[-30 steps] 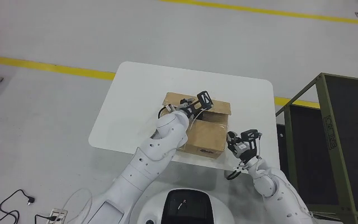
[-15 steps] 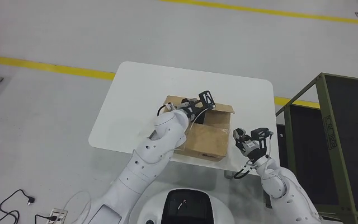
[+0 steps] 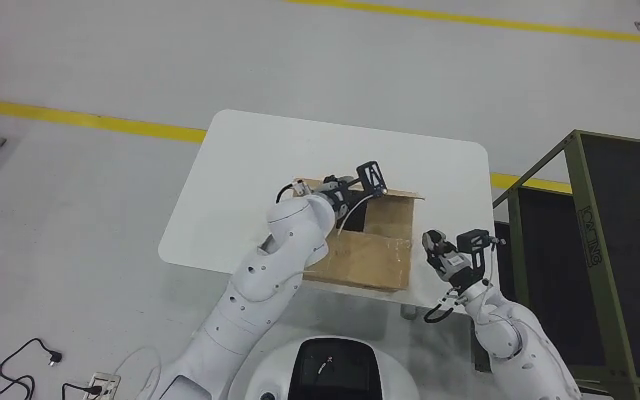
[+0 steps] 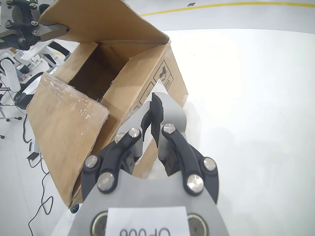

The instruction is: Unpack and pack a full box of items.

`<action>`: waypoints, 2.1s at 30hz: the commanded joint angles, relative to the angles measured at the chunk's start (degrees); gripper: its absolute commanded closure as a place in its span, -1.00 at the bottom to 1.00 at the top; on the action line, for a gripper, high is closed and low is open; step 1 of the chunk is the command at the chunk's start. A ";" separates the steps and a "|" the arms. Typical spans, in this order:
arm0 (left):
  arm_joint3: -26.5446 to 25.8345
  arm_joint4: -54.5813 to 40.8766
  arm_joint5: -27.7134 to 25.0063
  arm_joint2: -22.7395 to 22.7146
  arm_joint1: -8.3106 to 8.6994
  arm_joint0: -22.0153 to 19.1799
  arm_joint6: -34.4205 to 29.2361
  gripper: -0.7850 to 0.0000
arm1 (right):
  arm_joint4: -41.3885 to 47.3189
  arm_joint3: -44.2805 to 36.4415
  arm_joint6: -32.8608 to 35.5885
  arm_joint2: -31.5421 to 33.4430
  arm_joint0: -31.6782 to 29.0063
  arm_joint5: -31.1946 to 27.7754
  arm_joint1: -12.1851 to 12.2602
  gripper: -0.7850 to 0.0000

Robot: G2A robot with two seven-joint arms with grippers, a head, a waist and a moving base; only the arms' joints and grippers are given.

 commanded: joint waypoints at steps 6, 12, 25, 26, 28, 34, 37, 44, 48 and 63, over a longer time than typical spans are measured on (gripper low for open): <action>1.59 -2.10 -0.71 1.05 -0.48 -0.99 0.08 1.00 | 0.33 -1.44 0.05 0.77 -0.94 -0.04 0.20 0.98; 2.04 -2.29 -1.34 1.59 -0.66 -1.82 -1.14 1.00 | 0.40 -1.31 0.03 0.78 -1.39 -0.16 0.27 1.00; 1.05 -2.32 -3.11 1.30 -0.42 -1.18 -1.37 1.00 | 0.48 1.25 -0.45 1.10 -1.20 2.33 0.28 1.00; 0.98 -2.25 -3.14 1.29 -0.40 -1.10 -1.31 1.00 | 0.32 2.13 -0.24 0.45 -0.74 2.26 0.20 1.00; 0.86 -2.10 -3.12 1.29 -0.36 -0.98 -1.13 1.00 | 0.07 3.77 0.14 -0.94 0.16 1.67 0.04 1.00; 0.69 -1.44 -2.80 1.39 -0.30 -0.87 -0.73 1.00 | -1.55 6.00 0.62 -3.96 1.11 -0.20 -0.23 1.00; 0.65 -1.45 -2.53 1.43 -0.31 -0.86 -0.60 1.00 | -2.00 5.45 0.87 -4.42 0.51 -1.34 -0.17 1.00; 0.93 -0.84 -1.12 1.42 -0.42 -1.70 -0.33 0.70 | -0.77 3.73 1.79 -3.95 -1.23 -2.64 0.09 1.00; 3.30 0.00 0.60 1.99 -0.72 -3.46 0.73 -1.00 | -0.36 2.53 1.98 -3.19 -1.84 -2.26 0.26 1.00; 18.27 -0.85 12.75 5.51 -3.71 -13.48 8.37 -1.00 | 0.29 1.52 1.72 -2.22 -2.51 -1.51 0.56 0.92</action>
